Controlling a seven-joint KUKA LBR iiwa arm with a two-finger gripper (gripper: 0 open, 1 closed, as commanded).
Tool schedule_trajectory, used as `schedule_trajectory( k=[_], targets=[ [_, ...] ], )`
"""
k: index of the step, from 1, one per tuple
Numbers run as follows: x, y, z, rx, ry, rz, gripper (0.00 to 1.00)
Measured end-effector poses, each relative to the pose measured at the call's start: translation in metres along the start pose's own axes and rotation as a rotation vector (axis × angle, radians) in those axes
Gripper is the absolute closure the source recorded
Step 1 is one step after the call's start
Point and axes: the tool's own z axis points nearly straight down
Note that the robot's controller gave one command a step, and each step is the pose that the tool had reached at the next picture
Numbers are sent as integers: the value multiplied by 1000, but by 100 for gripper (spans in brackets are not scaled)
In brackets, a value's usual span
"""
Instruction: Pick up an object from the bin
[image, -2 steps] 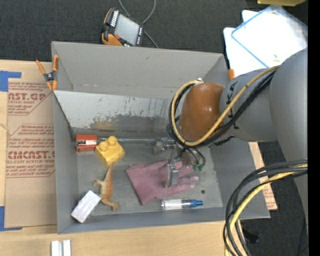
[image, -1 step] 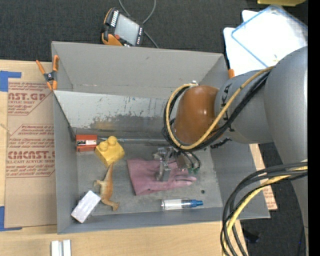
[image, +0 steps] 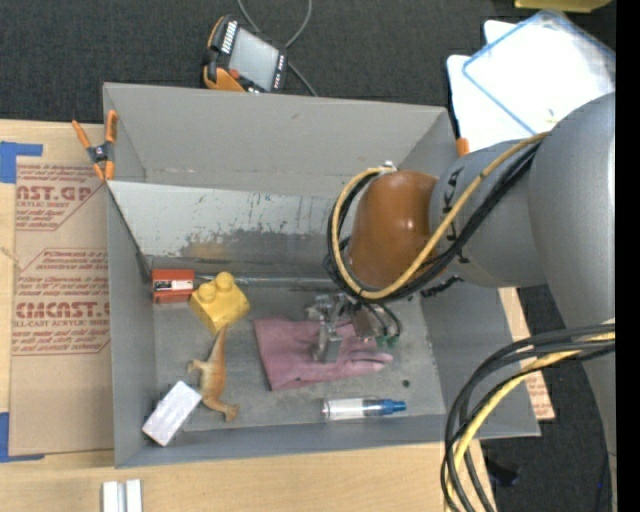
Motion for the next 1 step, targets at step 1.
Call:
schedule_trajectory(
  k=[1],
  targets=[
    [0,0,-11,0,1,0,100]
  ],
)
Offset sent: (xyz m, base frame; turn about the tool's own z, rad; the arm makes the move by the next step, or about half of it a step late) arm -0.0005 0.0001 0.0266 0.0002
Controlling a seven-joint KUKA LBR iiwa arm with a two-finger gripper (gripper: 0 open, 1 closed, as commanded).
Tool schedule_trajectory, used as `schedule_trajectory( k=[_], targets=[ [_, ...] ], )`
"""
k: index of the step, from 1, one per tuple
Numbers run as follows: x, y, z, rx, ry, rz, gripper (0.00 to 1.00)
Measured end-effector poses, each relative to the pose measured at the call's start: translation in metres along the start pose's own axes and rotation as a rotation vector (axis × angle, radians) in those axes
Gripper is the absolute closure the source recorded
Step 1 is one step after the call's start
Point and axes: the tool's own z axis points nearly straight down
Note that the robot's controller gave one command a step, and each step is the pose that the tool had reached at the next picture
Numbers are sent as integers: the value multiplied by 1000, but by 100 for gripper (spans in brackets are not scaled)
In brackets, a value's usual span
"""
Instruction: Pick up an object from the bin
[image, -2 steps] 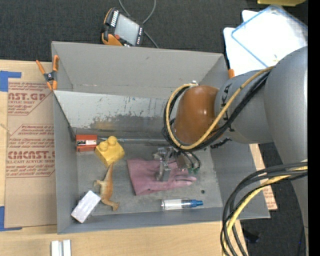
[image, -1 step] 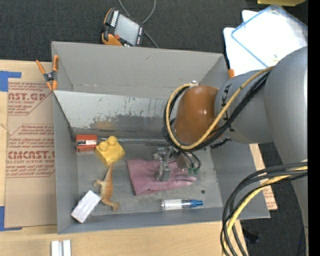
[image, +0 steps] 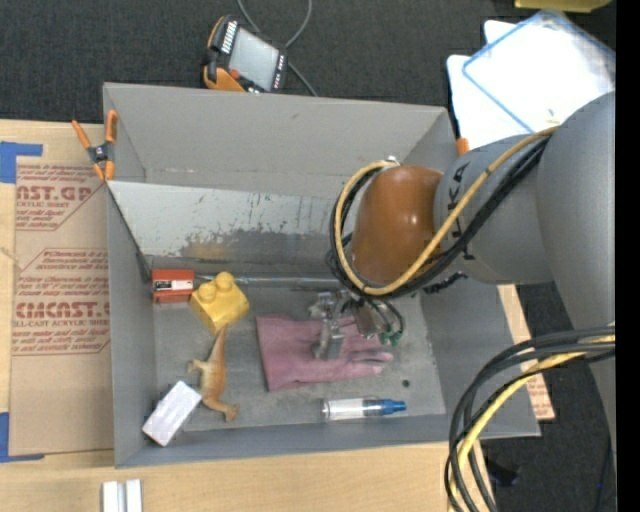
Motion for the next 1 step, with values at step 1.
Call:
schedule_trajectory(
  k=[1],
  targets=[
    [0,0,-10,0,0,0,100]
  ],
)
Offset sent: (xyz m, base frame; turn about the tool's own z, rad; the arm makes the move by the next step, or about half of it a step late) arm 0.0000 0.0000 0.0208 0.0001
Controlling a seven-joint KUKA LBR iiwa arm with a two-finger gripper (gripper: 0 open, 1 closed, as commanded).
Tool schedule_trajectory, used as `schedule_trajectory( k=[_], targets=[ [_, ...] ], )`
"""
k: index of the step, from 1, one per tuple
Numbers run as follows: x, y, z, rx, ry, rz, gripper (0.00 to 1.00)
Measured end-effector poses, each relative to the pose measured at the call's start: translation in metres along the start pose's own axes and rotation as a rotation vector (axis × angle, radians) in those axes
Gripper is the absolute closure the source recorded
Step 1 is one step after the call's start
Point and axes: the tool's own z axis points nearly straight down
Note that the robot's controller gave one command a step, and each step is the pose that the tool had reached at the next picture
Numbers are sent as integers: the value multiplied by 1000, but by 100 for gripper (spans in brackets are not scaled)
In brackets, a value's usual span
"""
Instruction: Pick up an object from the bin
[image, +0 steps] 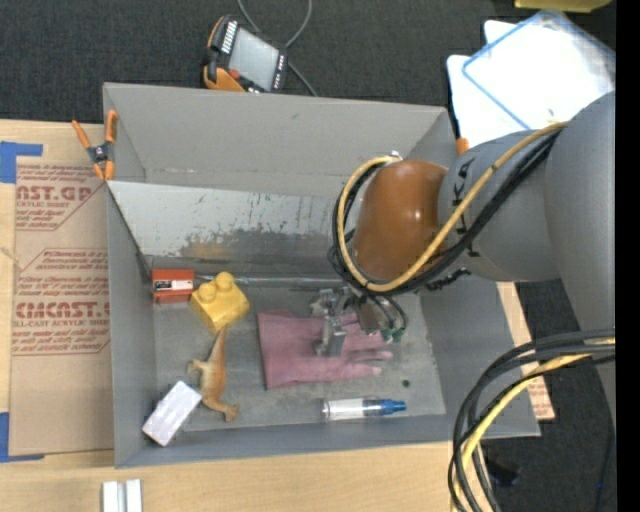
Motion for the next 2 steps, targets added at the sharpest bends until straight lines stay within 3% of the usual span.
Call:
schedule_trajectory(
  k=[2],
  targets=[
    [0,0,-17,0,-1,1,100]
  ],
)
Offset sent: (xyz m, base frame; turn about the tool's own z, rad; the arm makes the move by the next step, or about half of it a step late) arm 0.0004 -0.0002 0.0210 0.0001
